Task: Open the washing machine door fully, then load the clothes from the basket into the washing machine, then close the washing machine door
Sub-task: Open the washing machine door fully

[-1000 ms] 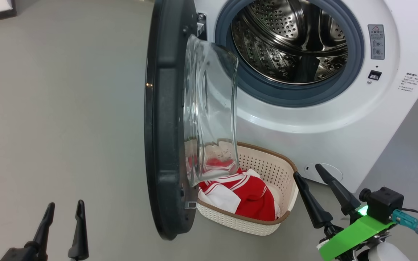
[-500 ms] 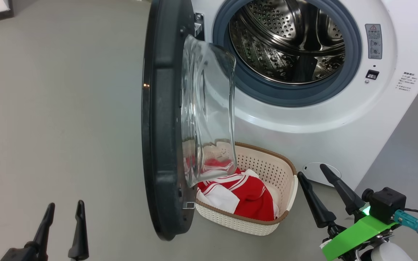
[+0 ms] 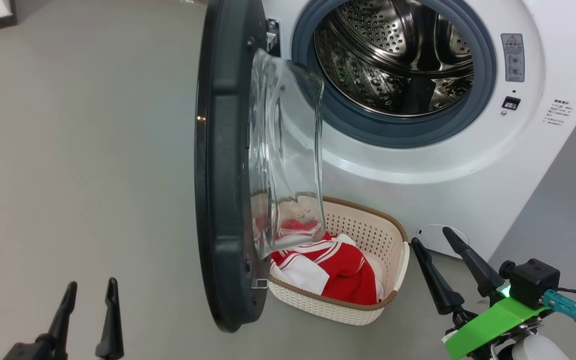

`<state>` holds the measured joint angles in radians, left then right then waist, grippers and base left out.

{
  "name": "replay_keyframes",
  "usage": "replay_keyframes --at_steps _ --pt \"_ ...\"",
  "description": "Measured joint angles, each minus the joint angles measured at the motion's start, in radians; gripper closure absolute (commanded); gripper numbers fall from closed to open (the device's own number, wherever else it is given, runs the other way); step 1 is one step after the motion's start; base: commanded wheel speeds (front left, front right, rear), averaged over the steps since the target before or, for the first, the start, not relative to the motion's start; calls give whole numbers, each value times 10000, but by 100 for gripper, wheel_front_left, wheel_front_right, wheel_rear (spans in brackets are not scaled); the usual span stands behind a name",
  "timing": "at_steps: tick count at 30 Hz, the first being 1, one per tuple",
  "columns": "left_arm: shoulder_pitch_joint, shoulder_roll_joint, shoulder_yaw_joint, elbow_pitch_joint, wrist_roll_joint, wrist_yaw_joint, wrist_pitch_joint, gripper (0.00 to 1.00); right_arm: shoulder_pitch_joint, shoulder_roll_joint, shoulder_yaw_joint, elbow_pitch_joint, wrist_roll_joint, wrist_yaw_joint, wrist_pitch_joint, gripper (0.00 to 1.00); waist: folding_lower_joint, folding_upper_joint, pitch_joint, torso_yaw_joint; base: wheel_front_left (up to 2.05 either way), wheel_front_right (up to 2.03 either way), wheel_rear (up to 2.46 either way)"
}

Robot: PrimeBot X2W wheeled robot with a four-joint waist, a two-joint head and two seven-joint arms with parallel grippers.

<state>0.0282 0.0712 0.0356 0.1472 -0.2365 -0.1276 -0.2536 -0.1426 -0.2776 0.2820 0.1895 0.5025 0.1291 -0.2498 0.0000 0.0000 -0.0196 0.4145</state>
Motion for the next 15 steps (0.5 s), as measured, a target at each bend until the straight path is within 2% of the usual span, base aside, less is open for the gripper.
replay_keyframes --at_steps 15 --pt "-2 -13 -6 56 0 0 0 0 0 4 -6 38 0 0 0 0 0 0 -26 -69 0 0 0"
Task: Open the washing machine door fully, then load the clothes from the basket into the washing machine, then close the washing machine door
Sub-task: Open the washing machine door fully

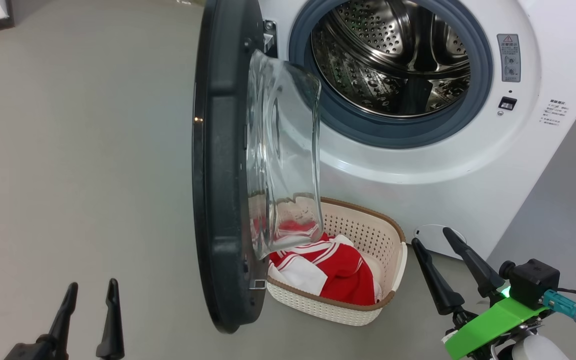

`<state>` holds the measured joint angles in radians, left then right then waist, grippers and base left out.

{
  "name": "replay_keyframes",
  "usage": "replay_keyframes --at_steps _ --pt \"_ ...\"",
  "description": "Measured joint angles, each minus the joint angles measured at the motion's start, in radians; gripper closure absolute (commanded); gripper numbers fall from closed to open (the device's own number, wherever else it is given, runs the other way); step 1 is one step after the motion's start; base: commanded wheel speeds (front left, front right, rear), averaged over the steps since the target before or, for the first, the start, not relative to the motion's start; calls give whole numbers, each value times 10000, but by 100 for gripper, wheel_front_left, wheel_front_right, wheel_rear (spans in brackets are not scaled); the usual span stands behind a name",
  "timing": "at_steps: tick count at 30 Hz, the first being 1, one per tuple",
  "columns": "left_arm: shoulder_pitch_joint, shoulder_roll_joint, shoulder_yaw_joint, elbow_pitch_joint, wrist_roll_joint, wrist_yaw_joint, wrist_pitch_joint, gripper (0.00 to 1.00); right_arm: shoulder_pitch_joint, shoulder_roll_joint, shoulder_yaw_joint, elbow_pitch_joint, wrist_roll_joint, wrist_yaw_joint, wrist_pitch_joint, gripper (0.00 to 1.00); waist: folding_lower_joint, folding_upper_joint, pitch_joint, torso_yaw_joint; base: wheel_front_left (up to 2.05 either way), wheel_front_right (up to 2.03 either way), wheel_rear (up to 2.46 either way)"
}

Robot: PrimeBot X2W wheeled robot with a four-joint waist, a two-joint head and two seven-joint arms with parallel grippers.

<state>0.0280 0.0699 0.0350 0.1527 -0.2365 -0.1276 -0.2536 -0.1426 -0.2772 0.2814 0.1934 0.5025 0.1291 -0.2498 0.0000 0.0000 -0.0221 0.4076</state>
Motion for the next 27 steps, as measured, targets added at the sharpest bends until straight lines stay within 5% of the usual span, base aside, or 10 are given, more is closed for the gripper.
replay_keyframes --at_steps 4,5,6,9,27 --pt "0 0 0 0 0 0 0 0 0 2 -2 2 0 0 0 0 0 0 -2 -10 0 0 0" --pt "0 0 0 0 -2 0 0 8 0 4 -2 2 0 0 0 0 0 0 3 -10 0 0 0" --pt "0 0 0 0 -2 0 0 46 0 4 -2 2 0 0 0 0 0 0 3 -10 0 0 0" --pt "0 0 -8 0 -6 0 0 100 0 2 -2 2 0 0 0 0 0 0 22 -5 0 0 0" --pt "-232 27 -424 -1551 40 0 0 100 2 50 25 25 0 0 0 0 0 0 -56 -30 0 0 0"
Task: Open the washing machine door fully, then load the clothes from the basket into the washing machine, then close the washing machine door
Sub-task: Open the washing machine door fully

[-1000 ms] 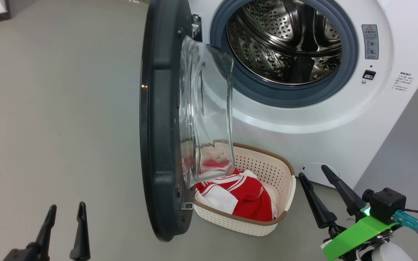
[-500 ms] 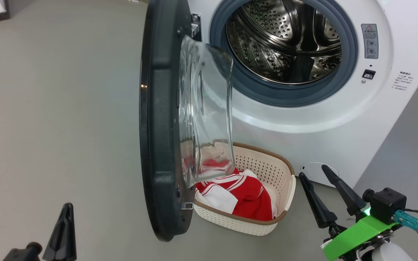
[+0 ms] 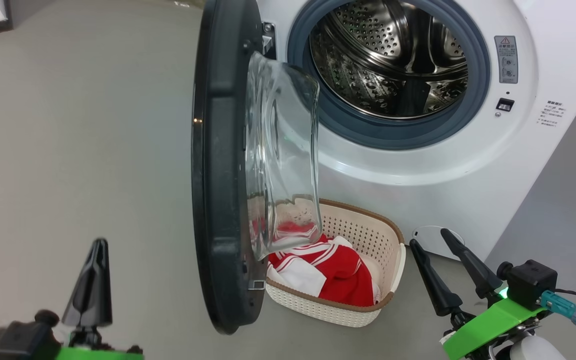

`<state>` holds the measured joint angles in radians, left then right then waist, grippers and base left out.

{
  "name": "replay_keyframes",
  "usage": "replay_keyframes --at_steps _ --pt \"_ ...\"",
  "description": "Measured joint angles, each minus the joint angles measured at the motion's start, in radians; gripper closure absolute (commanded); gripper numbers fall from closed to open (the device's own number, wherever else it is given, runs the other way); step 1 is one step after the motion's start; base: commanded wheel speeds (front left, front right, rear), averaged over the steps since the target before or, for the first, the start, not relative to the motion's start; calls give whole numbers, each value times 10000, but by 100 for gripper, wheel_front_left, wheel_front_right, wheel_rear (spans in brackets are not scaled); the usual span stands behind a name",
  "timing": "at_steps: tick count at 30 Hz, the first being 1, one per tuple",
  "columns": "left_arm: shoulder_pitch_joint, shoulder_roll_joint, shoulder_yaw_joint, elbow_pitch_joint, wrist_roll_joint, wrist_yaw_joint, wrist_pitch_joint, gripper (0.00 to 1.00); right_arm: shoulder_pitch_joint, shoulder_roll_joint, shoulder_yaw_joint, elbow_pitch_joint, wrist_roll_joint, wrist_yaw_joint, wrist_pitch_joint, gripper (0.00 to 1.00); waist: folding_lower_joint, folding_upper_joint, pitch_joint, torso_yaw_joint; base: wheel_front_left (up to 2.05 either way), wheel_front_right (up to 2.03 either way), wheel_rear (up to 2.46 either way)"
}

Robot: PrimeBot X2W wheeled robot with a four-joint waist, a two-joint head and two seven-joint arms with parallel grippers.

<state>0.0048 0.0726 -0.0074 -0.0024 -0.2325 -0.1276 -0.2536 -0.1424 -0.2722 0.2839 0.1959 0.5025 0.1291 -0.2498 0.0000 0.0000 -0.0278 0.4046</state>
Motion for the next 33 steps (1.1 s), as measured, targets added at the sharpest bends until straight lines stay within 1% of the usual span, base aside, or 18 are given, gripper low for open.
replay_keyframes --at_steps 4,6,12,17,20,25,33 --pt "-188 61 -268 -790 48 0 -2 100 1 0 27 31 2 0 0 0 0 0 -6 -21 0 0 0" --pt "-236 102 -616 -1323 125 0 -2 100 2 4 61 46 4 0 0 0 1 0 -19 -35 0 0 0" --pt "-424 153 -1254 -2571 188 0 12 100 2 15 180 77 19 0 0 0 0 0 -65 -105 0 0 0" --pt "-409 153 -1952 -3298 -15 0 389 100 2 42 222 82 33 0 0 0 0 0 -76 -167 0 0 0" --pt "-388 153 -2433 -3386 -184 0 727 100 2 56 238 86 33 0 0 0 0 0 -54 -193 0 0 0" --pt "-372 138 -3313 -3333 -637 0 947 100 2 88 270 90 33 0 0 0 0 0 21 -252 0 0 0" --pt "-341 128 -3956 -2033 -1363 0 1158 100 2 128 272 105 63 0 0 0 0 0 108 -470 0 0 0"
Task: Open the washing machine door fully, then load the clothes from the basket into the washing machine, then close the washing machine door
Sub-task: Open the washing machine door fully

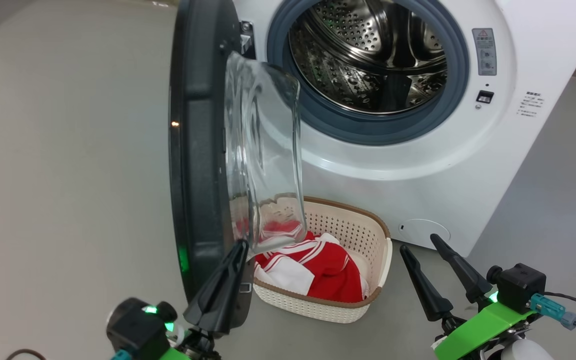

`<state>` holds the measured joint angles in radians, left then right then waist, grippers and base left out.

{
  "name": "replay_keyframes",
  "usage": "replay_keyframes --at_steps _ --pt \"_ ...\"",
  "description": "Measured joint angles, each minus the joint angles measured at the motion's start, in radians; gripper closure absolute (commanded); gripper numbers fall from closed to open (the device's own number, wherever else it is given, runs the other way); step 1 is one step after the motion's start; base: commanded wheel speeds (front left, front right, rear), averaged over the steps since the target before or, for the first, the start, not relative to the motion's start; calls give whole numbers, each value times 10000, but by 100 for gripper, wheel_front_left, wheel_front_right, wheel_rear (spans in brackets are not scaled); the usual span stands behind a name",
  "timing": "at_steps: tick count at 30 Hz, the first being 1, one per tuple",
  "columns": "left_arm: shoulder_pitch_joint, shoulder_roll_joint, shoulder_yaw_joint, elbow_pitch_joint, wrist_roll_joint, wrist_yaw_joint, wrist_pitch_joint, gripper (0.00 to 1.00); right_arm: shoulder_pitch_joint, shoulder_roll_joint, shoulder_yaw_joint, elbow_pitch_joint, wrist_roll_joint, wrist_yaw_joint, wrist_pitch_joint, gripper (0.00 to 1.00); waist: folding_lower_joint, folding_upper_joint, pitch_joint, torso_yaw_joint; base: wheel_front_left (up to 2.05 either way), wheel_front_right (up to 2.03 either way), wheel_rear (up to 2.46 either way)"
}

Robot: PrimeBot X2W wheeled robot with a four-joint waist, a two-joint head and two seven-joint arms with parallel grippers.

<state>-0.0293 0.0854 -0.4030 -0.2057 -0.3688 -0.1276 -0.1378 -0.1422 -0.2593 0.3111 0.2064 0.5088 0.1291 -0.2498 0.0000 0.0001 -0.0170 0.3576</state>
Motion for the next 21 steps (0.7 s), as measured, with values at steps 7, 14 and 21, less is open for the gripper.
replay_keyframes --at_steps 7,14,21 --pt "-1 8 -92 1409 -324 0 -31 100 -1 12 6 -2 44 0 0 0 0 0 18 -226 0 0 0" --pt "-35 6 -82 2429 -424 0 -82 100 -1 12 -4 -4 44 0 0 0 0 0 86 -359 0 0 0" --pt "-225 -8 67 2964 -483 10 -328 100 -1 13 -27 -2 44 0 0 0 0 0 155 -319 0 0 0"
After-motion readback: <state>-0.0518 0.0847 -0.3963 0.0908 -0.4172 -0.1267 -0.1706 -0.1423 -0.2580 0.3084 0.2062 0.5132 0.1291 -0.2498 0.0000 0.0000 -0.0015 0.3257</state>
